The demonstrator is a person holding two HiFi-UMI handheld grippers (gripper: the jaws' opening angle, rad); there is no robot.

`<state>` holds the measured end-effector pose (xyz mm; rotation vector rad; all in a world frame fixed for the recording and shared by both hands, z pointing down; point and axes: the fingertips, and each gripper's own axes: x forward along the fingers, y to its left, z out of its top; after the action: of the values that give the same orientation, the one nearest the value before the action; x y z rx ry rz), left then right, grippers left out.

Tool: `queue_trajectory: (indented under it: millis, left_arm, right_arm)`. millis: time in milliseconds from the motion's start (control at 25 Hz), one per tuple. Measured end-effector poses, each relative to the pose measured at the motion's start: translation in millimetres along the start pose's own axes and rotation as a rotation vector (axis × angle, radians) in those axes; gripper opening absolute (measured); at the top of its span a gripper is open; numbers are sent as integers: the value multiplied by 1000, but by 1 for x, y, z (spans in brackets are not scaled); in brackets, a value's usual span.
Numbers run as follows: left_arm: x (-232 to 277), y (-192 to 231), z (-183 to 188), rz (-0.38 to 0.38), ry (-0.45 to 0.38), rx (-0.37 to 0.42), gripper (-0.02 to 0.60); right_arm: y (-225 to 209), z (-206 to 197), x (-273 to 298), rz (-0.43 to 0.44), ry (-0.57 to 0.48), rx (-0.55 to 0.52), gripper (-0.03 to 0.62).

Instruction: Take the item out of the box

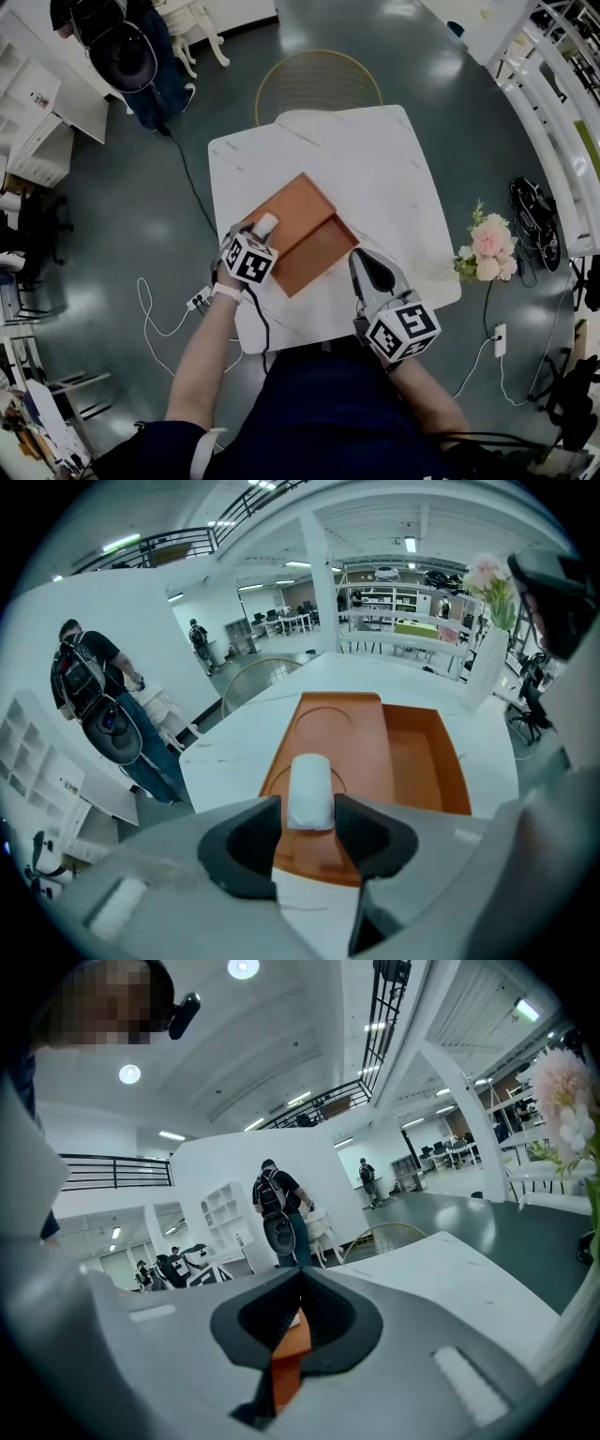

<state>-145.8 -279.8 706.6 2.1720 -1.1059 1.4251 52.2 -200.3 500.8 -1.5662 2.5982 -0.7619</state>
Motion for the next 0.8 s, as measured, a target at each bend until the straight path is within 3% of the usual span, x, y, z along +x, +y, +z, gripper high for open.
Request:
queue_trajectory:
  millis: [280, 400, 800]
  left_arm:
    - [-39, 5, 21, 42, -127, -64, 187]
    - [-69, 12, 47, 82, -292, -111, 185]
    - [-207, 11, 128, 116, -776, -232, 2]
  right_arm:
    - [1, 4, -1, 8, -13, -6, 3]
    - [2, 8, 0, 13, -17, -20, 3]
    - [8, 50, 2, 24, -83, -72, 3]
